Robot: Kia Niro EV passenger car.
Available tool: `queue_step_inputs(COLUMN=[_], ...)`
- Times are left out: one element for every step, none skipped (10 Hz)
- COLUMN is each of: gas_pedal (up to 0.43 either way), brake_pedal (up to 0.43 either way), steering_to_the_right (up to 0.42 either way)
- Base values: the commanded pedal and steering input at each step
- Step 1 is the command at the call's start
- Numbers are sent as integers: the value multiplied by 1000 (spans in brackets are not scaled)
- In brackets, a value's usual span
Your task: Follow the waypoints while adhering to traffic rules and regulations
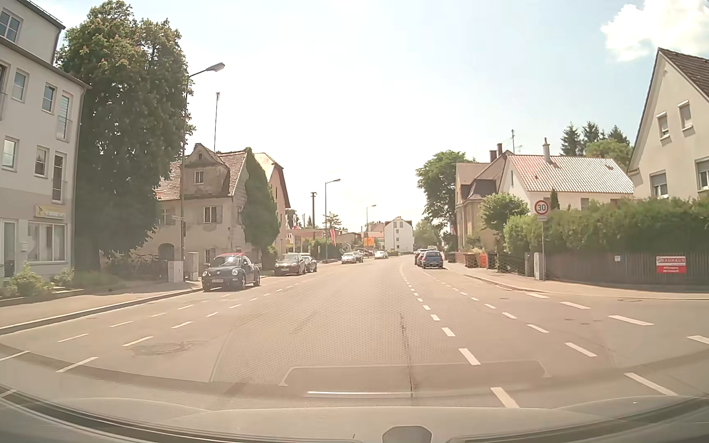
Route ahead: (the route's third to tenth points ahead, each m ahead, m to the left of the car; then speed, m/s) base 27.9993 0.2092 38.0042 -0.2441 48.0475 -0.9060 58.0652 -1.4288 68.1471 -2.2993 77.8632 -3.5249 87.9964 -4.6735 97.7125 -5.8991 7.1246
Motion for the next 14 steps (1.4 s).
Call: queue_step_inputs(gas_pedal=[150, 157, 157, 157, 157, 157, 157, 157, 157, 157, 157, 157, 157, 157], brake_pedal=[0, 0, 0, 0, 0, 0, 0, 0, 0, 0, 0, 0, 0, 0], steering_to_the_right=[5, 5, 4, 2, 0, 0, 0, -1, -1, -1, -2, -2, -2, -2])
